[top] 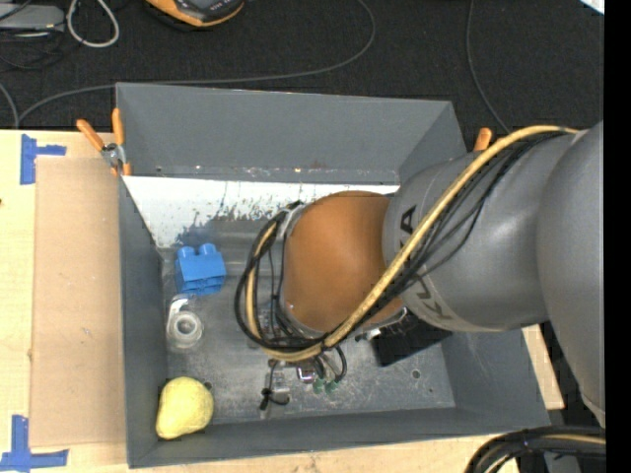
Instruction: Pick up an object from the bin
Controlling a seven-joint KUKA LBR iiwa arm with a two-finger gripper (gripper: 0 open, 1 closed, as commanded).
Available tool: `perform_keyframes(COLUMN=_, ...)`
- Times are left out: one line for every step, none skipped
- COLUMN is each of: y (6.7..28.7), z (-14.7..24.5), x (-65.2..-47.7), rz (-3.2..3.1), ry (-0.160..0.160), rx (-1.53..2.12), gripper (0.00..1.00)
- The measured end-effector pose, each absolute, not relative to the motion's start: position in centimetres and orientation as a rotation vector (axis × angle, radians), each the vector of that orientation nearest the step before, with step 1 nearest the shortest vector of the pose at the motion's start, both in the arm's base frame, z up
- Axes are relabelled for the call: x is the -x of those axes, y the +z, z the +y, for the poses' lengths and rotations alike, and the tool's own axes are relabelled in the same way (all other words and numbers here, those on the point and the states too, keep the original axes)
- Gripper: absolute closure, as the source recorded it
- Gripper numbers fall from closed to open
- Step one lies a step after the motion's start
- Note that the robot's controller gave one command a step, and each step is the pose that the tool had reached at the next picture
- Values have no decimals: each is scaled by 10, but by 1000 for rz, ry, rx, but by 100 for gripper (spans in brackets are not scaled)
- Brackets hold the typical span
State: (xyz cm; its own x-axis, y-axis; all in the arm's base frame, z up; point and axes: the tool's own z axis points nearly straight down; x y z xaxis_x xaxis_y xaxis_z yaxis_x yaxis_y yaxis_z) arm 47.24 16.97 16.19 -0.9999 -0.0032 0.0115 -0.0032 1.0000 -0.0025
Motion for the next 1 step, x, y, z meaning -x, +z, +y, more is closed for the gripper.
perform_keyframes(y=166, z=169, x=-474, rz=-3138, ry=1, rx=5, gripper=0)
